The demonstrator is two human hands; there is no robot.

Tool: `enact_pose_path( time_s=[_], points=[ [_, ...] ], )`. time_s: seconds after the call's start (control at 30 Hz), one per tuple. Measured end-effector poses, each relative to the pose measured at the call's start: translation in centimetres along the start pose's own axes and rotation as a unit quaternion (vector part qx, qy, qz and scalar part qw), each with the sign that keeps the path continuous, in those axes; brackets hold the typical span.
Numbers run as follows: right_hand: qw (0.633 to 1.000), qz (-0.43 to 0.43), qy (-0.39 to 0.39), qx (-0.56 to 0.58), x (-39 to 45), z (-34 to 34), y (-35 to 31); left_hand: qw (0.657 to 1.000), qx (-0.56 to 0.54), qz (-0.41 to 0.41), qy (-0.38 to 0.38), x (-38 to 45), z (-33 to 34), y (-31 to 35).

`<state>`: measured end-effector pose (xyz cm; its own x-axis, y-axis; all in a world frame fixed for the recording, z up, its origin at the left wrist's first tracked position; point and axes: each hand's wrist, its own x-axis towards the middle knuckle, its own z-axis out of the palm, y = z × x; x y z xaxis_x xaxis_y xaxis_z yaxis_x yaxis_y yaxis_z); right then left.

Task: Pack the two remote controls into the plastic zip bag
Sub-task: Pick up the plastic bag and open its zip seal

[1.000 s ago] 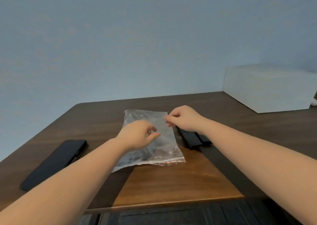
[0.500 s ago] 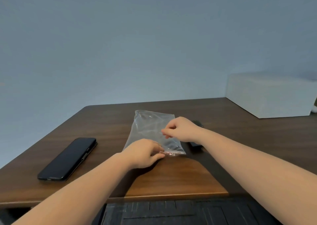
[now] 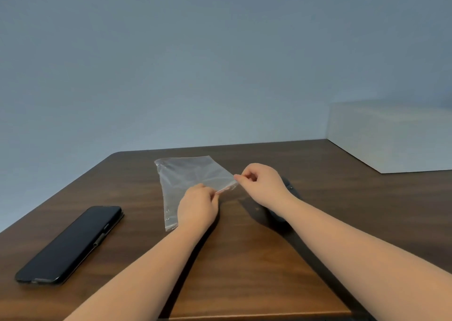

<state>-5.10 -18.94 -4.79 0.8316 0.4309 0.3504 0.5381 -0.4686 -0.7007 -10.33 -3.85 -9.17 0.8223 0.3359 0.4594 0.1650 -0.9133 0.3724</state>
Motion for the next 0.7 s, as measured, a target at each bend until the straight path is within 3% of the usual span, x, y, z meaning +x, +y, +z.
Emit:
enact_pose_path(
  time_s=[0.2,0.33,0.47,0.7],
  points=[
    [0.998,0.05,-0.043,0.001,1.2,2.1,1.4,1.0,0.011,0.025,0.003,1.5,1.2,0.7],
    [0.995,0.073,-0.012,0.063,1.5,2.5,1.8,0.998,0.019,0.061,-0.007,1.7,1.5,0.7],
    [0.989,0.072,-0.009,0.129,1.4,2.4,2.0,0.994,-0.08,0.065,-0.031,1.5,1.1,0.8],
    [0.99,0.032,0.031,0.134,1.4,1.9,2.1,0.962,-0.241,0.056,-0.111,2.2,0.2,1.3]
  ],
)
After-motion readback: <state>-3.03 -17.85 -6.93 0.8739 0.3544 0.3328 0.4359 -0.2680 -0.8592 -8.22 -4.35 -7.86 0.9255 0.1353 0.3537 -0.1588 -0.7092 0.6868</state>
